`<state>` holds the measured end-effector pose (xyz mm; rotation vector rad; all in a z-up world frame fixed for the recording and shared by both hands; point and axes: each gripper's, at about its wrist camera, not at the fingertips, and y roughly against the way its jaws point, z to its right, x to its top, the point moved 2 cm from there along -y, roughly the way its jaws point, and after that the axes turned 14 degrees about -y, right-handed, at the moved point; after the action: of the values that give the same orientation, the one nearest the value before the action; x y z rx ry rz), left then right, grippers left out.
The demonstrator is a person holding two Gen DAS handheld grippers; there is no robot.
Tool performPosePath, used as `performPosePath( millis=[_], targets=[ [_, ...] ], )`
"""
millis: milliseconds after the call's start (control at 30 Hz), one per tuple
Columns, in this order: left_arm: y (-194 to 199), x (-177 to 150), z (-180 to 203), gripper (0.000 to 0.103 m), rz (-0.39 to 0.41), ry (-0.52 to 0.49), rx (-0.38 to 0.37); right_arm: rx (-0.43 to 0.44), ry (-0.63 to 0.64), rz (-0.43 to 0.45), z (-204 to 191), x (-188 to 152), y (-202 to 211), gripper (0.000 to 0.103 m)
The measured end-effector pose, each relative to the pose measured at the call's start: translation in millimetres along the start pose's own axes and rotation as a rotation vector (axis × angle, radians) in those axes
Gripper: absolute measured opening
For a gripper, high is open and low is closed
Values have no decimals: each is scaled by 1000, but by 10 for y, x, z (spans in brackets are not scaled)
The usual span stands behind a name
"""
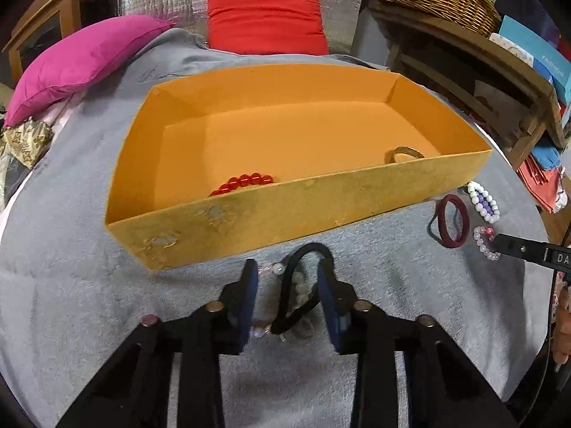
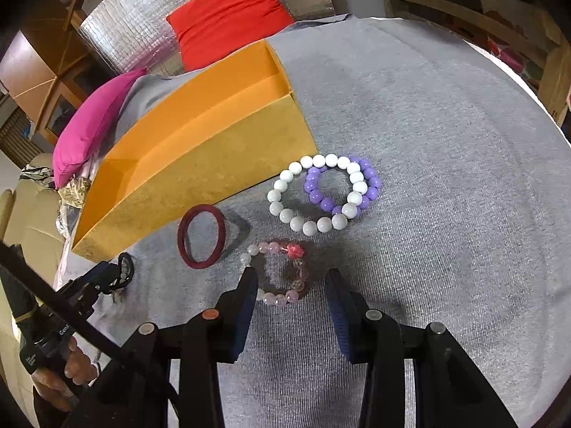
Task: Organize jewelry
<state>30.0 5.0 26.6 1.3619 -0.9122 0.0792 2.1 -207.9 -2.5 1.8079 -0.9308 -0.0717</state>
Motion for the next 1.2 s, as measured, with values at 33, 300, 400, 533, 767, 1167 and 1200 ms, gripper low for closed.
performPosePath(
  millis=[33, 300, 400, 533, 767, 1167, 1200],
  targets=[
    [-21, 6, 17, 25, -3, -7, -1, -3, 0, 2, -7, 3, -13, 42],
    [-115, -33, 126, 13, -35, -54, -38, -95, 106, 61, -158, -65, -75, 15],
    [-65, -51, 168, 12, -28, -65, -82, -80, 122, 60, -167, -77, -50, 9],
    [53, -67, 254, 12, 0, -101, -126, -29, 104, 54, -108, -56, 35, 9],
    [276, -55, 365, 7, 69, -160, -188, 23, 54, 40, 28, 38, 129, 8],
    [307, -276, 201, 23, 9, -214, -119, -47, 44, 4, 171, -4, 141, 18],
    [305, -284, 202, 23, 7, -213, -127, -49, 43, 2, 174, -11, 133, 18]
  ],
)
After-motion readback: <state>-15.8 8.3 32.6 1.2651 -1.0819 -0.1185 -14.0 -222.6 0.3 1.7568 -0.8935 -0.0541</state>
